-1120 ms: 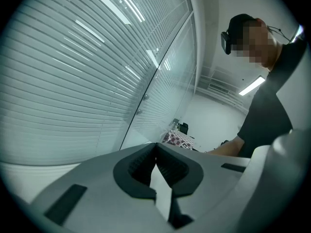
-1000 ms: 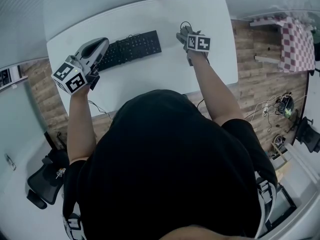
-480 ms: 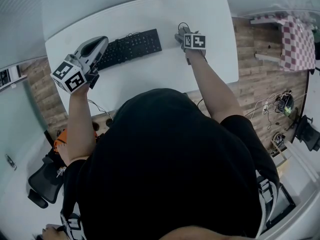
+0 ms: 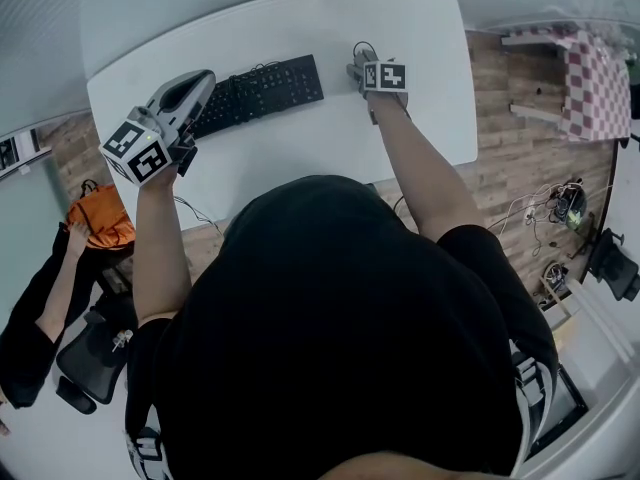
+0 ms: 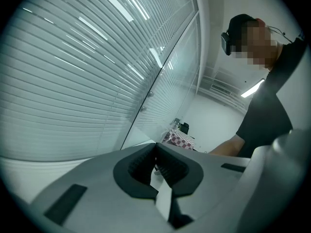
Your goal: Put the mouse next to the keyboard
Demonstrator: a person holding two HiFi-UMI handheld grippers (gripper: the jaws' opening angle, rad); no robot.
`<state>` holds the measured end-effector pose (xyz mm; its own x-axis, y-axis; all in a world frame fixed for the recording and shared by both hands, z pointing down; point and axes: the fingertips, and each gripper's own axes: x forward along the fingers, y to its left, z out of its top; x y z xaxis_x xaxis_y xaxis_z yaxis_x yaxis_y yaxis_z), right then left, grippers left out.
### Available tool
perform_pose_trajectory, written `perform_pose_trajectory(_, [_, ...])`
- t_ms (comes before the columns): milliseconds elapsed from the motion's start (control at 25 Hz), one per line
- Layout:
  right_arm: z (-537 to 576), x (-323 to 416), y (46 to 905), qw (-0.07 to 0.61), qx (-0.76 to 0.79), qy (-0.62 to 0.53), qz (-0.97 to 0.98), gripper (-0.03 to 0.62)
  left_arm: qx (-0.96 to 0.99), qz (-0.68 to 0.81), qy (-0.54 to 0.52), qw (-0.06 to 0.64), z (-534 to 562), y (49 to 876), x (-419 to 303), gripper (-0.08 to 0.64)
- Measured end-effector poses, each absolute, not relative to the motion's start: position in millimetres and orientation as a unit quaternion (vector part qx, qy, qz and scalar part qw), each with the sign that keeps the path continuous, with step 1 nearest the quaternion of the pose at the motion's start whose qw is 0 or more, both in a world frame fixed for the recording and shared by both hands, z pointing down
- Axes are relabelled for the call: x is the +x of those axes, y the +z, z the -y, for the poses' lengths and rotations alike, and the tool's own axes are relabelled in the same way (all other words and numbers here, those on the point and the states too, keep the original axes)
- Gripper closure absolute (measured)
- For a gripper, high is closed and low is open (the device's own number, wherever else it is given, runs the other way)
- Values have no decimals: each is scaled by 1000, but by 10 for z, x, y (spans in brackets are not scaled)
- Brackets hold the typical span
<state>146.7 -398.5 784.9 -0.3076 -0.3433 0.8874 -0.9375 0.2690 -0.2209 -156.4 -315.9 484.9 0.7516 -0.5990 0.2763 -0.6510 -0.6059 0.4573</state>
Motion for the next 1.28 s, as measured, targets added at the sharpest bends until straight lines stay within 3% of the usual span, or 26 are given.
perform_pose_trajectory(1280, [3991,1661,7947,385,478,393,684,181,890,351,42,288,3168,4935,-1613,538])
